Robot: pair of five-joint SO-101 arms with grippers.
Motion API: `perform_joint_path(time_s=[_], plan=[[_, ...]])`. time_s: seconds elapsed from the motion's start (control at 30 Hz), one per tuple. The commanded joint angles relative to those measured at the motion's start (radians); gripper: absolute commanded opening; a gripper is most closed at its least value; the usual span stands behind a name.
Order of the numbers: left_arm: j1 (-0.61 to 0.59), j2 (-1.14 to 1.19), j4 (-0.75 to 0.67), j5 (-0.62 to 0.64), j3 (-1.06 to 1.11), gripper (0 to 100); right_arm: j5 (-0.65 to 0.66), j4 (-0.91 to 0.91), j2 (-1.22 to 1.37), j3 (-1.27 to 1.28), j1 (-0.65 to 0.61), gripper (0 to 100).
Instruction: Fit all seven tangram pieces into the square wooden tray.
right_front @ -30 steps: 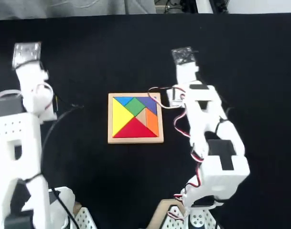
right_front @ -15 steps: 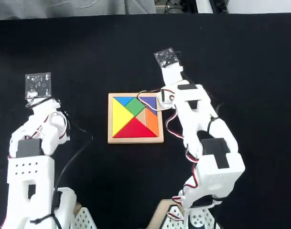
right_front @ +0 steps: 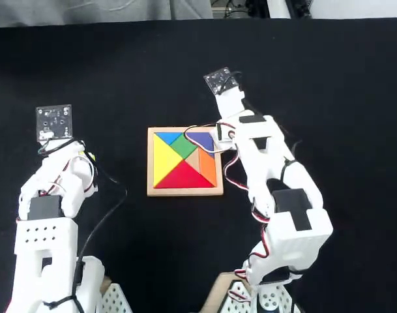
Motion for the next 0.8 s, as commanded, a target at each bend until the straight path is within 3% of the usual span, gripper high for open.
perform_joint_path(time_s=[0.0, 0.23, 0.4, 0.63, 0.77], plan=[[-0.033, -0.02, -0.025, 0.086, -0.002, 3, 0.011, 0.009, -0.01, -0.048, -0.018, 1.1], [-0.102, -0.02, -0.144, 0.224, 0.059, 3, 0.017, 0.012, -0.013, -0.036, -0.018, 1.1], [-0.101, -0.02, -0.149, 0.224, 0.064, 3, 0.017, 0.017, -0.019, -0.019, -0.017, 1.1], [-0.101, -0.02, -0.206, 0.224, 0.102, 3, 0.017, 0.227, -0.021, -0.027, -0.018, 1.1], [-0.101, -0.02, -0.207, 0.224, 0.104, 3, 0.012, 0.255, -0.021, -0.024, -0.018, 1.1]])
